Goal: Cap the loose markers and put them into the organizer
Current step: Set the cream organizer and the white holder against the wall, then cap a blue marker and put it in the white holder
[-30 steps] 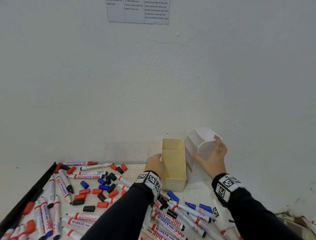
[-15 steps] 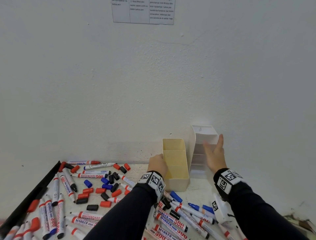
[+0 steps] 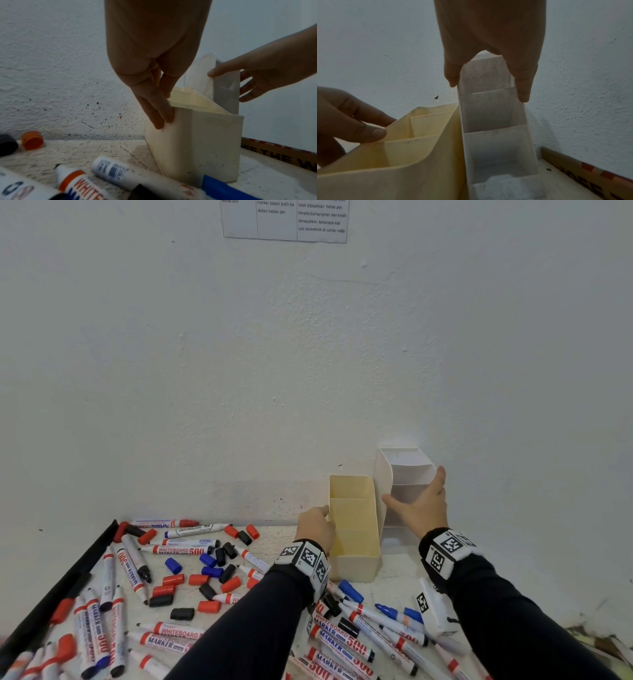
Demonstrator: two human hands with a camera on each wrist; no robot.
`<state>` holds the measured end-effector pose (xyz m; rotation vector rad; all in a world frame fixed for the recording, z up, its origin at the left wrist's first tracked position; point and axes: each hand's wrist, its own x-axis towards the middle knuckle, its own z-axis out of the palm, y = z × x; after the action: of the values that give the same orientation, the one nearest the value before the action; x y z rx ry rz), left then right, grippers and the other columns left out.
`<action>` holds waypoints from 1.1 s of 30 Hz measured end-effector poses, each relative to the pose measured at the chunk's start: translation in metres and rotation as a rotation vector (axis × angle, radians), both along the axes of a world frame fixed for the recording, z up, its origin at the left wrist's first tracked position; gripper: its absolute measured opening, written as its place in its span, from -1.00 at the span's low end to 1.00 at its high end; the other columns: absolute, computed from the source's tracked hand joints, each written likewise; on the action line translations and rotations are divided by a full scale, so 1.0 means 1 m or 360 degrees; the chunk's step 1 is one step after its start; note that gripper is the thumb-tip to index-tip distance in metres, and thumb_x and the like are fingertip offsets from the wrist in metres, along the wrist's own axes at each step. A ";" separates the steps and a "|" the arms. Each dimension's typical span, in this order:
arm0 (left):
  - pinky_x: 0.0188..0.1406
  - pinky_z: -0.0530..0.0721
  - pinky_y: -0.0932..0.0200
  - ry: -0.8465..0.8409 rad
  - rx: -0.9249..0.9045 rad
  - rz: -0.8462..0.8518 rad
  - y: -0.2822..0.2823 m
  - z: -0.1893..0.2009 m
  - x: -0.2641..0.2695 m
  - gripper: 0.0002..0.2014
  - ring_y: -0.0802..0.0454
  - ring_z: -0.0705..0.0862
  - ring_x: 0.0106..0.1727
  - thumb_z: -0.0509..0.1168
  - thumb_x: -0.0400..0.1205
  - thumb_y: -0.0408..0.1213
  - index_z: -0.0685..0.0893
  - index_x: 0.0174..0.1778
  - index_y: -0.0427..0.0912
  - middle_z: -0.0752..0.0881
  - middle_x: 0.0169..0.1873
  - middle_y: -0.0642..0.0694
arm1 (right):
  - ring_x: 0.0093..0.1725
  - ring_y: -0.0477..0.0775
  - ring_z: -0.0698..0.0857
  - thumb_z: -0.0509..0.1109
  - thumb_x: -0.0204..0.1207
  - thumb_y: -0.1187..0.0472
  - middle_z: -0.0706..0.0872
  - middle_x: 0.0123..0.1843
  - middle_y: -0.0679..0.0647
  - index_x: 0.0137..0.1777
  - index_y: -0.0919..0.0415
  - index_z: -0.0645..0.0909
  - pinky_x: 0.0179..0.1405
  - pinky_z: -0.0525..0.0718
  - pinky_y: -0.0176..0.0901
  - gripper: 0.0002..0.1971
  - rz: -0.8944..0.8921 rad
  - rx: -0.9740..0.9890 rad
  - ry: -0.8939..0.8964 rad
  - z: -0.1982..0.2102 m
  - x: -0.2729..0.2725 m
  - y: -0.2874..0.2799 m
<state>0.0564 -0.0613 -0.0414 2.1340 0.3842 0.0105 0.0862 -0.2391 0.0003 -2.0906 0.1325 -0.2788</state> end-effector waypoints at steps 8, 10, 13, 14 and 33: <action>0.03 0.74 -0.01 -0.0023 -0.0036 0.0102 -0.002 0.002 -0.012 -0.54 -0.19 0.67 0.17 0.15 0.67 -0.31 0.33 0.52 -0.22 0.55 0.35 -0.27 | 0.59 0.30 0.20 0.61 0.25 -0.01 0.07 0.64 0.30 0.60 0.13 -0.41 0.55 0.25 0.19 0.28 0.0097 0.0005 0.0183 -0.001 -0.017 -0.019; 0.01 0.70 0.05 -0.0090 0.0047 0.0162 -0.006 0.007 -0.025 -0.63 -0.13 0.66 0.10 0.14 0.67 -0.29 0.38 0.41 -0.24 0.59 0.24 -0.24 | 0.51 0.37 0.31 0.51 0.37 0.01 0.15 0.59 0.32 0.63 0.18 -0.14 0.47 0.36 0.22 0.03 -0.0053 0.0010 0.0225 -0.004 -0.023 -0.024; -0.16 0.61 0.17 -0.0290 0.0414 0.0056 -0.012 0.009 -0.050 -0.79 0.02 0.63 -0.11 0.14 0.64 -0.18 0.40 0.15 -0.14 0.59 0.00 -0.06 | 0.02 0.15 0.59 0.34 0.51 0.14 0.52 0.23 0.24 0.28 0.30 0.42 0.09 0.58 -0.01 -0.61 0.0031 -0.0138 0.0322 -0.007 -0.038 -0.034; -0.20 0.59 0.20 -0.0326 0.0531 -0.0093 -0.015 0.007 -0.058 -0.82 0.05 0.62 -0.16 0.13 0.64 -0.14 0.42 0.10 -0.11 0.60 -0.07 -0.03 | -0.13 0.02 0.57 0.31 0.54 0.18 0.58 0.07 0.17 0.14 0.28 0.51 -0.07 0.56 -0.12 -0.75 0.0201 -0.0268 0.0427 -0.009 -0.045 -0.036; 0.07 0.60 -0.04 0.0076 0.1670 -0.1119 -0.038 -0.018 -0.067 -0.74 -0.20 0.64 0.10 0.24 0.62 -0.35 0.57 0.22 -0.33 0.54 0.17 -0.21 | 0.16 -0.02 0.45 0.40 0.46 0.07 0.44 0.17 0.01 -0.04 0.10 0.69 0.21 0.56 -0.17 -0.84 0.0841 -0.1267 0.0562 -0.061 -0.077 -0.025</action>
<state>-0.0110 -0.0988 -0.0596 3.1929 -0.4908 -0.3019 0.0092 -0.2644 -0.0609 -2.8403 -0.3822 0.4352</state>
